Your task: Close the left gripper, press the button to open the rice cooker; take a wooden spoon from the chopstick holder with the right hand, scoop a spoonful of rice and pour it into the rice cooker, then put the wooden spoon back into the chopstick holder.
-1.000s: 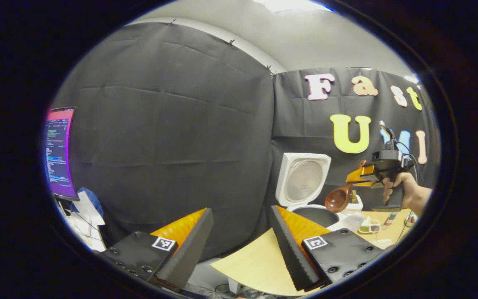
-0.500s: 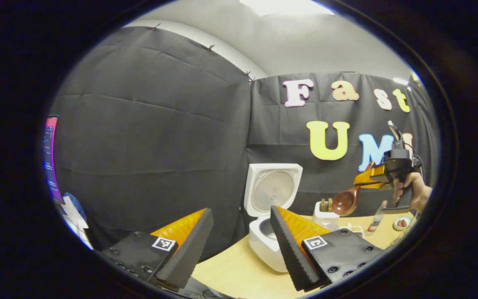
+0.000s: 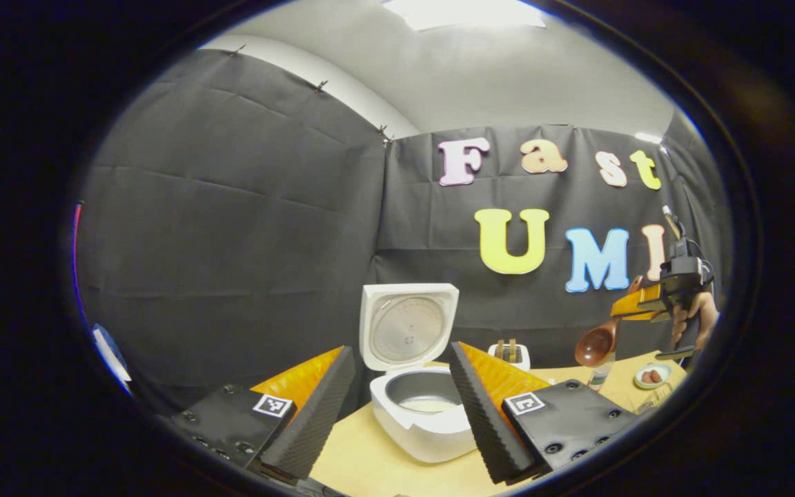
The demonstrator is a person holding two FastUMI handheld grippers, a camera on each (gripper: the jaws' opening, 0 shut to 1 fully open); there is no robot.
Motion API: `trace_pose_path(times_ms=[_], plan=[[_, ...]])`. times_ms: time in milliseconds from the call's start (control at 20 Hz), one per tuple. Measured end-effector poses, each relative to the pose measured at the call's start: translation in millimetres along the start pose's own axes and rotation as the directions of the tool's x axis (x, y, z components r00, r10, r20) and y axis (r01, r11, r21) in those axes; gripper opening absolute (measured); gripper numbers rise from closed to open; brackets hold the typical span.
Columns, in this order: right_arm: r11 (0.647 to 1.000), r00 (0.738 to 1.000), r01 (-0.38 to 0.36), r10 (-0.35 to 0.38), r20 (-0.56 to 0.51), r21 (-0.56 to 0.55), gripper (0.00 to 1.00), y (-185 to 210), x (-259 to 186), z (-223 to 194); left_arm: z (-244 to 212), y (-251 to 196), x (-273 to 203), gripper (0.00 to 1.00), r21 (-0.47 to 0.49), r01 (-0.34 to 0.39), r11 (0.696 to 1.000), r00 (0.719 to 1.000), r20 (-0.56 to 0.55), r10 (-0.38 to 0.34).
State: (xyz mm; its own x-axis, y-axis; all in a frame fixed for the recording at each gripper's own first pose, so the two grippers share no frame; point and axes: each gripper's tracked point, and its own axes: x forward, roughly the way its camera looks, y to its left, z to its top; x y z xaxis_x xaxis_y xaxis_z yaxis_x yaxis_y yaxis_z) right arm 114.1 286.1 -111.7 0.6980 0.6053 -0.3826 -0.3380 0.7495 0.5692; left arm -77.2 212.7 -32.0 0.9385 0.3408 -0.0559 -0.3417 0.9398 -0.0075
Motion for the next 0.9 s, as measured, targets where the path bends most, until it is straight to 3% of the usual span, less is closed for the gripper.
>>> trace_pose_path(times_ms=[450, 900], plan=[[0.989, 0.987, 0.145, -0.146, 0.062, 0.020, 0.08, -107.2, -73.0, 19.3, 7.2, -78.9, -1.7, 0.96, 0.007, 0.091, 0.996, 0.996, 0.010, -0.091], [0.951, 0.948, 0.304, -0.307, 0.079, 0.048, 0.08, -218.4, -138.4, 15.4, 16.8, -144.9, -9.3, 0.95, 0.025, 0.156, 0.988, 0.988, 0.021, -0.156]])
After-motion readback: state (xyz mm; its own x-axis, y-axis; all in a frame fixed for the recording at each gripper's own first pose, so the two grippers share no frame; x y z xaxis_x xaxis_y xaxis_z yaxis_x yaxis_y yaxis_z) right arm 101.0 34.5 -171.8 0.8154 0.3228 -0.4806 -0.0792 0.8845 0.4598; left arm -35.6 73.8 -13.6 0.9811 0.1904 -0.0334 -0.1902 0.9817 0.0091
